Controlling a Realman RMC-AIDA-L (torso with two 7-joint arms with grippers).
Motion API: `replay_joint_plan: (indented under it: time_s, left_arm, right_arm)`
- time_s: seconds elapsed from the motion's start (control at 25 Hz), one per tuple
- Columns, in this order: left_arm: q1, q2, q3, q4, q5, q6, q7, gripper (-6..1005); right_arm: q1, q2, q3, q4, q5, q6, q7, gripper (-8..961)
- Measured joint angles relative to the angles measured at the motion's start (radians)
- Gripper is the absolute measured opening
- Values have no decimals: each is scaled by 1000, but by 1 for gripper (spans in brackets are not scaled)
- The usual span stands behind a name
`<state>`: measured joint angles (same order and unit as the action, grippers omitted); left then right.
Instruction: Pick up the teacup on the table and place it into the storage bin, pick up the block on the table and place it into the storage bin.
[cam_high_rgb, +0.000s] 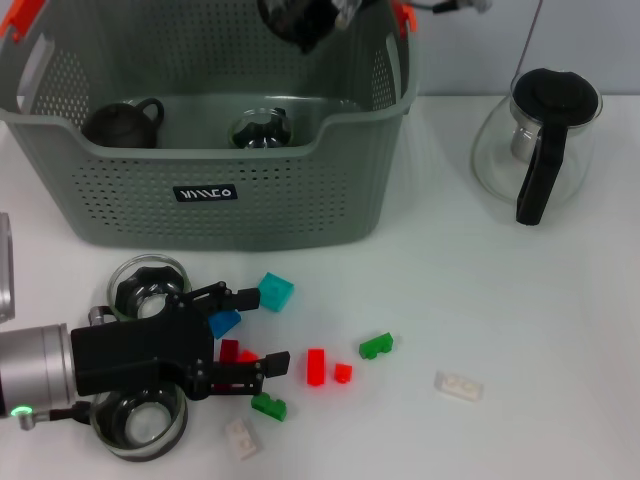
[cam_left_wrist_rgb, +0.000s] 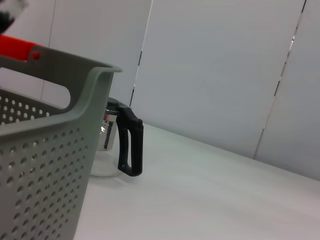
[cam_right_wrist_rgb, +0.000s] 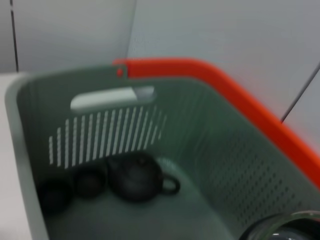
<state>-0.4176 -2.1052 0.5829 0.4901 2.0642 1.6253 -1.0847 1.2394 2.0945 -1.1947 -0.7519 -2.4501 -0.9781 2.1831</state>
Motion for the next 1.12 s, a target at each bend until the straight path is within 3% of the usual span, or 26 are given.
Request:
replay_joint_plan:
  time_s: [0.44, 1.12]
  left_arm:
    - [-6, 0, -1, -1, 1, -8, -3, 872]
    - [-20, -2, -2, -1, 1, -22, -7, 870]
  right_arm:
    - [27, 9, -149, 197, -5, 197, 2, 62]
    - [23, 10, -198, 264, -7, 265, 0, 61]
